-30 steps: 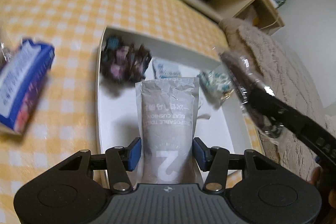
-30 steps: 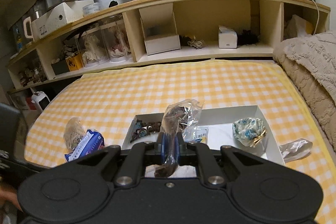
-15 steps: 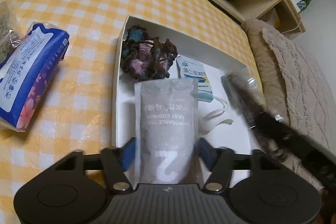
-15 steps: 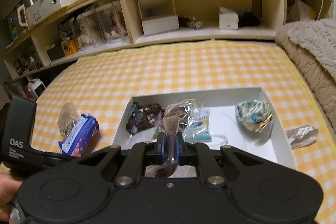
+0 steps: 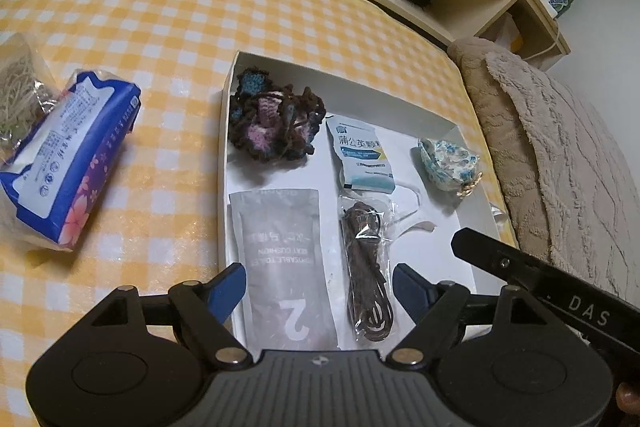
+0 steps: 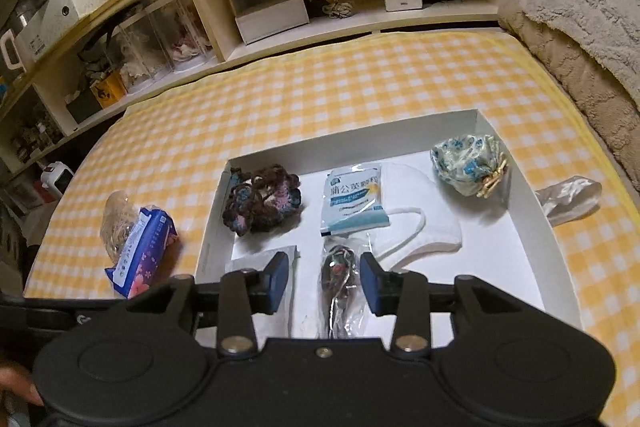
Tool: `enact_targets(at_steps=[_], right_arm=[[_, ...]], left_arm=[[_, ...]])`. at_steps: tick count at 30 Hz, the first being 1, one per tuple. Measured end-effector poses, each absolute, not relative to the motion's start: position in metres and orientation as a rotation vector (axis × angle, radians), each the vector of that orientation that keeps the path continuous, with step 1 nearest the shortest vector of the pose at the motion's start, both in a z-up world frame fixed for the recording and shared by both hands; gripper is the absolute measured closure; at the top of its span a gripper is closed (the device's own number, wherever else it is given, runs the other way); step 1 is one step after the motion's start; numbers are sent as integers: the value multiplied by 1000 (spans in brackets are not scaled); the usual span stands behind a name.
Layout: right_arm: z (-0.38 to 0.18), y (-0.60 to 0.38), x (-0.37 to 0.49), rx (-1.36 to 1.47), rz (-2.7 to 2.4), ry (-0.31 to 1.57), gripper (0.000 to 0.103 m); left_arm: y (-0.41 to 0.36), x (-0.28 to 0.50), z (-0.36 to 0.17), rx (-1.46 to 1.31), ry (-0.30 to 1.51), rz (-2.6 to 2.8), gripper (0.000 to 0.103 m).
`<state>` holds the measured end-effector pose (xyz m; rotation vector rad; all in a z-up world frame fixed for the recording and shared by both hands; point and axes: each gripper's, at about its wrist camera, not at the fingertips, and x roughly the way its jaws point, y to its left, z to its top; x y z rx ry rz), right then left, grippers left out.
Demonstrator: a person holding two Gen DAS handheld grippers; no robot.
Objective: Organize soft objects
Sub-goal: 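Withdraw both tools from the box toward the tissue pack and cord bag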
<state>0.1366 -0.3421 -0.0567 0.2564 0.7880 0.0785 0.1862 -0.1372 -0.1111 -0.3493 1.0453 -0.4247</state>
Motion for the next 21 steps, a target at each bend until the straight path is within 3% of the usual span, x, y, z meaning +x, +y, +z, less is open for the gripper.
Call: enact_targets(at_steps=[9, 12, 21], right_arm=[[-46, -337, 125, 214, 52, 776, 45], [-42, -337, 120, 204, 32, 774, 34], [-29, -340, 99, 207, -18, 753, 22]], left_arm=[[-130, 176, -101, -316, 1017, -418, 20], [-127, 173, -97, -300, 1003, -413, 20], [-119, 159, -78, -215, 932, -395, 11]])
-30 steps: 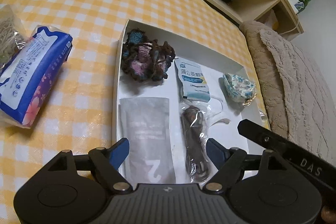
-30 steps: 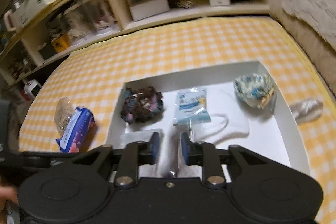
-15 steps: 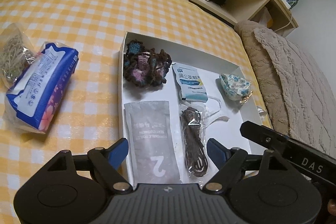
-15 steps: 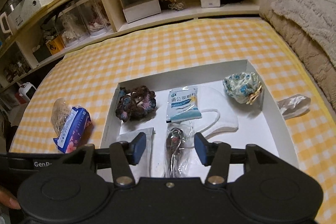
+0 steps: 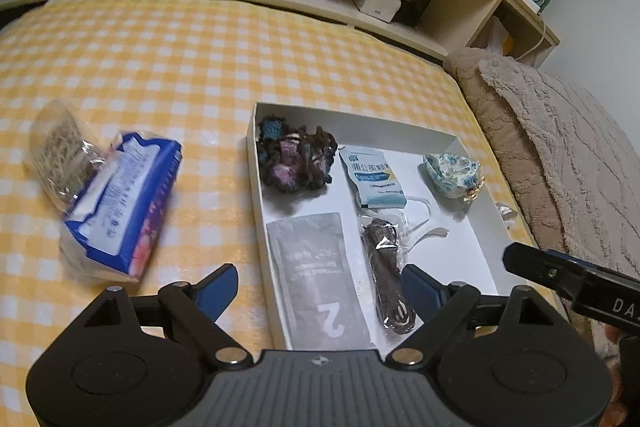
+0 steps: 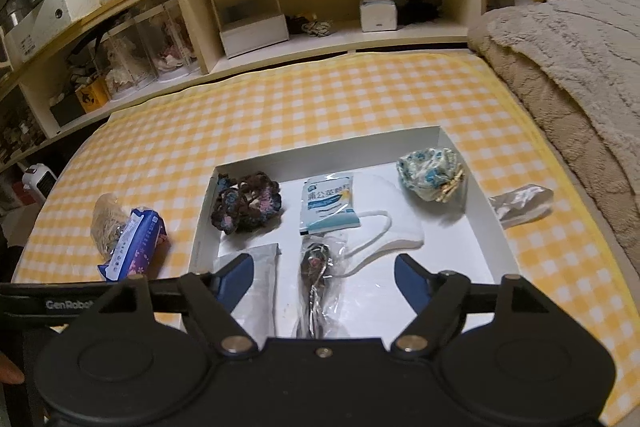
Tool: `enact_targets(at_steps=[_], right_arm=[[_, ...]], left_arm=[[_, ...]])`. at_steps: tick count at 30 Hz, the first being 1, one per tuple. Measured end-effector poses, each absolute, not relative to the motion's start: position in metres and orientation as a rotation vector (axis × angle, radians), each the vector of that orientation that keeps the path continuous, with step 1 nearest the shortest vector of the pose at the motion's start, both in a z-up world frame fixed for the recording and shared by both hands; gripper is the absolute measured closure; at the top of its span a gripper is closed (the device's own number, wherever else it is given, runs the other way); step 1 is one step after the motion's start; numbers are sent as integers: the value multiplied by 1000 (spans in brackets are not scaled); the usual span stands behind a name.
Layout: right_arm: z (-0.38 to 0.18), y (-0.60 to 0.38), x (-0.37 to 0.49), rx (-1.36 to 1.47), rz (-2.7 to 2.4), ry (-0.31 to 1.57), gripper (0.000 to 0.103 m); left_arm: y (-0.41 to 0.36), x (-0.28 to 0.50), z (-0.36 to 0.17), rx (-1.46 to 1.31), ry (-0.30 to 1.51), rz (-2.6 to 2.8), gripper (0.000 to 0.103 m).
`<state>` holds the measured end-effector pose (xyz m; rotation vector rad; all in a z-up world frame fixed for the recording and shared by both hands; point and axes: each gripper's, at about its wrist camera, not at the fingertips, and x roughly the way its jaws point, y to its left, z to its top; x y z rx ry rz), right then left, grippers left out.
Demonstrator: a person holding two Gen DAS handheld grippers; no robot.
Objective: Organize soft objects
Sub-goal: 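Withdraw both tools from the box toward the tissue pack and cord bag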
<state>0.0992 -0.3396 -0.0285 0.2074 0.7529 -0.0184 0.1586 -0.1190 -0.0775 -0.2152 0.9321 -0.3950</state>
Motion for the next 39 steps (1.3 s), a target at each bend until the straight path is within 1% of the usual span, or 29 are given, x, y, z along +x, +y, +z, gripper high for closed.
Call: enact_targets(at_steps=[4, 6, 7, 13, 28, 39], right_arm=[[-24, -342, 90, 213, -52, 743, 14], [-22, -341, 85, 214, -58, 740, 11], [-21, -341, 83, 214, -58, 740, 9], [-14, -337, 72, 198, -69, 735, 1], [-6, -328, 43, 164, -125, 743, 0], [-6, -320, 49, 173, -116, 725, 0]], left_arm=[[-115, 152, -70, -197, 910, -383, 6], [-112, 149, -67, -181, 900, -384, 1], [-112, 147, -65, -168, 895, -384, 0], [-107, 137, -55, -122, 872, -379, 0], [-98, 120, -34, -52, 819, -397, 0], [-78, 124, -22, -24, 754, -405, 0]])
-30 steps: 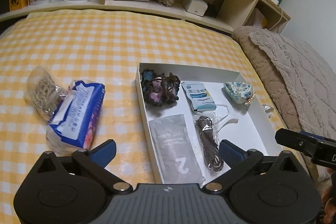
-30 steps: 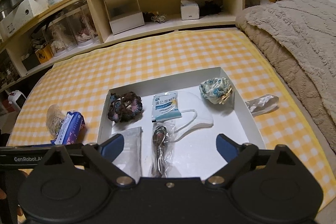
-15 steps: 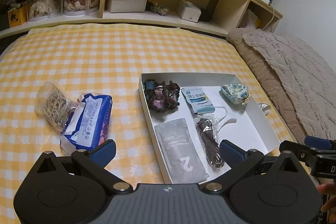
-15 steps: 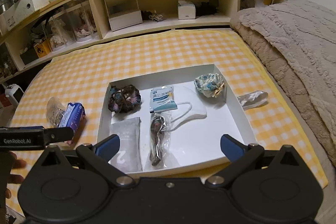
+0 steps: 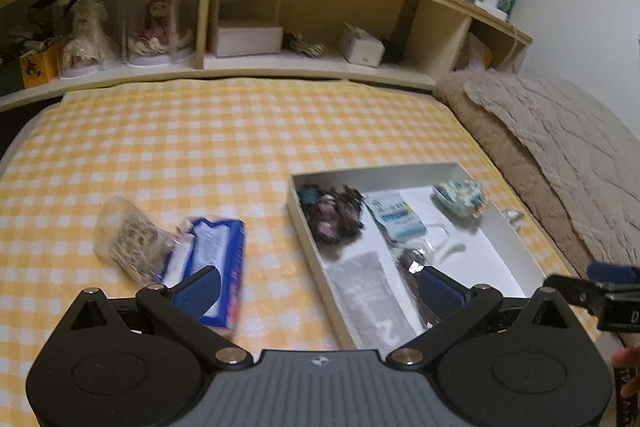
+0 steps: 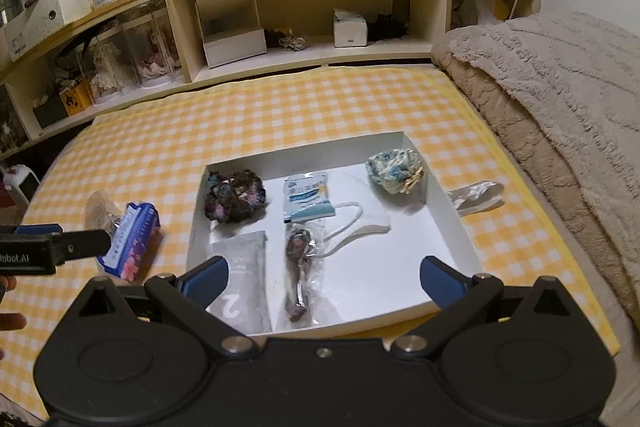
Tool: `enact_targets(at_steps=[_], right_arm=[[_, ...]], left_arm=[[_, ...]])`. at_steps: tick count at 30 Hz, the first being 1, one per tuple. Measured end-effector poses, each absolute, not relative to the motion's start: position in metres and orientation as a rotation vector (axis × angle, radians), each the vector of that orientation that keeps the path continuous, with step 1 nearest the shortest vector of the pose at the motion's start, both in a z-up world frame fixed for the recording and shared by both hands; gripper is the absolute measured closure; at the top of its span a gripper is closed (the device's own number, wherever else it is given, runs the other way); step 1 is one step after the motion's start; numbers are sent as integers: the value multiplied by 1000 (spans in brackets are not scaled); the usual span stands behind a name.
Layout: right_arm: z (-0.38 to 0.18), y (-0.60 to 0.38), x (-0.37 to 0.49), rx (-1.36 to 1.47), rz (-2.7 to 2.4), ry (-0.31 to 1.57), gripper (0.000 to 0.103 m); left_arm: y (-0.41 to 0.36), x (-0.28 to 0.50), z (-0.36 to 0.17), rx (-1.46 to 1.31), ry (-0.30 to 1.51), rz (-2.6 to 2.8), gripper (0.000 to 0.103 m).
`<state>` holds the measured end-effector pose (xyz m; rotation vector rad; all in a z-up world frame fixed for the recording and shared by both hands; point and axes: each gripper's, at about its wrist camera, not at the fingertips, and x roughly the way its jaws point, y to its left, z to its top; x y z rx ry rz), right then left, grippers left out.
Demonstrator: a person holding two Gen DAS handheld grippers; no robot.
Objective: Organize soft objects
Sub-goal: 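Withdraw both tools from the box toward the tissue pack and cord bag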
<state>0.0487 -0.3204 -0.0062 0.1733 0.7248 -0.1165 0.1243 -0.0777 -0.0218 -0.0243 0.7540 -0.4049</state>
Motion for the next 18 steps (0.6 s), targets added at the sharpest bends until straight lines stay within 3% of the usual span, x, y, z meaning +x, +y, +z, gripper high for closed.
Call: enact_targets(at_steps=[18], right_arm=[[-21, -269, 83, 186, 16, 671, 0]], left_arm=[[15, 197, -18, -150, 741, -171, 0]])
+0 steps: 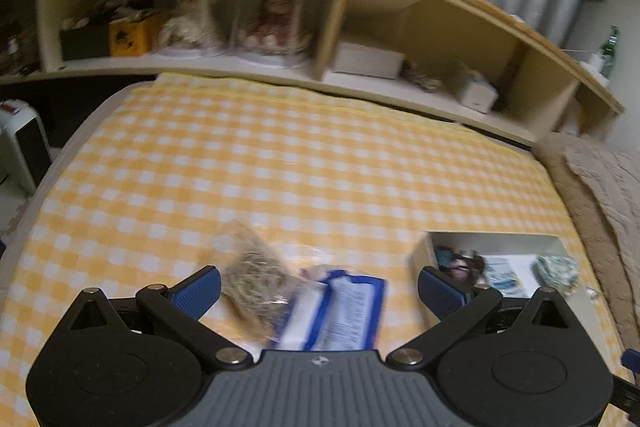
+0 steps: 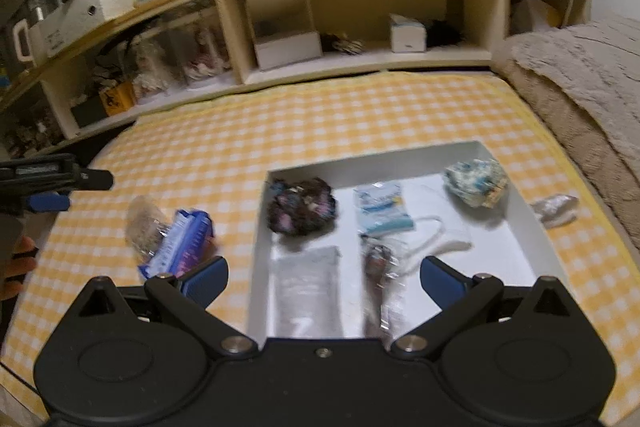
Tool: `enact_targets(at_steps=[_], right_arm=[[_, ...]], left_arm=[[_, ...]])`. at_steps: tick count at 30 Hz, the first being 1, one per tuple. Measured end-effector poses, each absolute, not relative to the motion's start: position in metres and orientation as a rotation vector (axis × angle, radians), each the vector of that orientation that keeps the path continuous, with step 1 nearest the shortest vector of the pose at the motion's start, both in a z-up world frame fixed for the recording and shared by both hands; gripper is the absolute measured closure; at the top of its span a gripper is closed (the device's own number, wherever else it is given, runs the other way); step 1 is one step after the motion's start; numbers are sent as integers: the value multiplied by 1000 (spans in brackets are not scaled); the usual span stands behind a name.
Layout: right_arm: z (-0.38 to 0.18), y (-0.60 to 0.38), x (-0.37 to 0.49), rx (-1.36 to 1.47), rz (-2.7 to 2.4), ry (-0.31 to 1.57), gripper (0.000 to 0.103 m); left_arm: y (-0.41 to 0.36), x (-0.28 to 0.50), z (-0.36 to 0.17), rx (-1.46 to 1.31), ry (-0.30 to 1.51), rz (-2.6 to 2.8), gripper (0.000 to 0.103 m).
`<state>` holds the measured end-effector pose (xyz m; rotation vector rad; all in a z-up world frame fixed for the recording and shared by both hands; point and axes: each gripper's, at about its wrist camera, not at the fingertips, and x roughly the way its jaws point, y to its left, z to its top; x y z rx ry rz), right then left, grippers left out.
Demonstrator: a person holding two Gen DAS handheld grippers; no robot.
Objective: Organize soft objects
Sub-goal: 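Withdraw both tools from the box toward the tissue pack and cord bag, then grasp the blue tissue pack with the right tool while the left tool grasps the clear cord bag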
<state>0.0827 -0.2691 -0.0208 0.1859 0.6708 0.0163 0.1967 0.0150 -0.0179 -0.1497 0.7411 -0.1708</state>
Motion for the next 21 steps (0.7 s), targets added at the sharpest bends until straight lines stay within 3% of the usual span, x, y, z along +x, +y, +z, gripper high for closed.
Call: enact_targets(at_steps=[10, 21], right_arm=[[-22, -229, 116, 226, 176, 540, 0], [-63, -178, 178, 222, 233, 631, 0]], left_arm=[[50, 242, -54, -232, 828, -36, 0], [60, 276, -110, -461, 907, 54, 0]])
